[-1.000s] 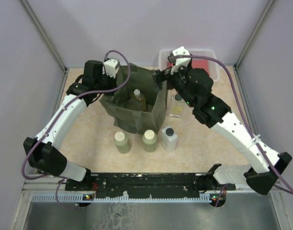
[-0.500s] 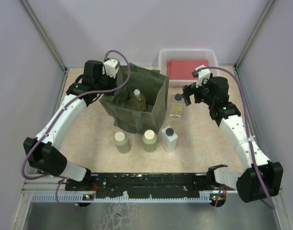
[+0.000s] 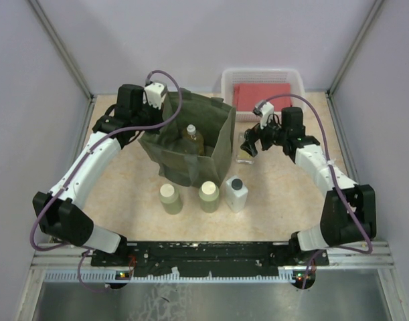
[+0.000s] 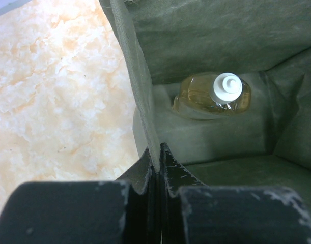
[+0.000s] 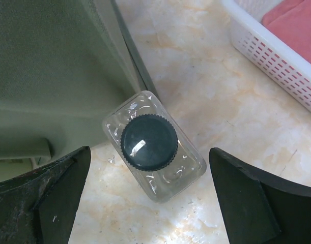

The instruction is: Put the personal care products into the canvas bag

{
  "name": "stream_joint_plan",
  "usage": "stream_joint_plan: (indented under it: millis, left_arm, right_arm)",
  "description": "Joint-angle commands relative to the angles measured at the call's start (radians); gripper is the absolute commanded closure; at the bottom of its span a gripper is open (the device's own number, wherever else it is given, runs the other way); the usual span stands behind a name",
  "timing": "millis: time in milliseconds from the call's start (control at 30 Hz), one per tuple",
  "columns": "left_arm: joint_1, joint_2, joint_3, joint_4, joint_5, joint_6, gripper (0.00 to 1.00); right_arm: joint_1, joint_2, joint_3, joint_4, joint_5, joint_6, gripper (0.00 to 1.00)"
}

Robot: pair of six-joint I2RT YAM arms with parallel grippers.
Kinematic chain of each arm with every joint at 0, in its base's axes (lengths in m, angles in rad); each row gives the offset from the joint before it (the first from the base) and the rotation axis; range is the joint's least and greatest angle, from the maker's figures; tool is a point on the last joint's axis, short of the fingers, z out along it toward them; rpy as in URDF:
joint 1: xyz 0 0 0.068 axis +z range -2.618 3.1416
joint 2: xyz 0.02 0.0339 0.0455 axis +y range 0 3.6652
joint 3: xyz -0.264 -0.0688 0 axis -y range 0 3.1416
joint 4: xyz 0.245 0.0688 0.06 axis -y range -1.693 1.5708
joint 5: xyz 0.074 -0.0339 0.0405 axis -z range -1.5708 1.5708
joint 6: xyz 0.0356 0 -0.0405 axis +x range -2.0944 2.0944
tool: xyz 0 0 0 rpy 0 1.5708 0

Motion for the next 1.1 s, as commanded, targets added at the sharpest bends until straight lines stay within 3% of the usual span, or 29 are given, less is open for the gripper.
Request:
stream_joint_plan:
  millis: [0,167,267,367,467,533,567,733,900,1067]
  left_arm:
    - [0.0,-0.01,0.0,-0.008,-0.003,-0.01,1.0]
    - [0.0,-0.006,-0.001,-0.007,-0.006,-0.01,1.0]
    - [0.0,-0.007,-0.002,-0.007,-0.011,-0.008,1.0]
    - [0.0,-0.004,0.001,-0.004,-0.009,-0.006,1.0]
    - [0.001,-0.001,0.002,-0.003,-0.006,-0.007,1.0]
    - [0.0,-0.001,0.002,-0.003,-0.006,-0.006,1.0]
    - [0.001,-0.001,0.001,-0.004,-0.006,-0.004,1.0]
    - [0.002,-0.005,0.001,-0.01,-0.006,-0.001,1.0]
    - [0.002,-0.01,0.001,-0.012,-0.009,0.002,1.0]
    - [0.002,-0.005,0.002,-0.009,-0.005,0.001,1.0]
  right_arm:
    - [0.0,0.015,0.0,0.108,-0.041,-0.021,0.01]
    - [0.0,0.067,0.003,0.137,-0.051,-0.017,0.02]
    - [0.0,0.089,0.013,0.116,-0.059,-0.021,0.09]
    - [0.001,0.112,0.03,0.086,-0.068,-0.019,0.23]
    - [0.006,0.122,0.04,0.077,-0.083,-0.011,0.49]
    - [0.015,0.111,0.043,0.078,-0.082,0.0,0.79]
    - [0.021,0.101,0.045,0.077,-0.061,0.01,0.99]
    - [0.058,0.028,0.11,0.002,0.183,0.041,1.0]
    - [0.06,-0.025,0.314,-0.179,0.447,0.061,1.0]
    - [0.062,-0.097,0.506,-0.186,0.481,0.054,1.0]
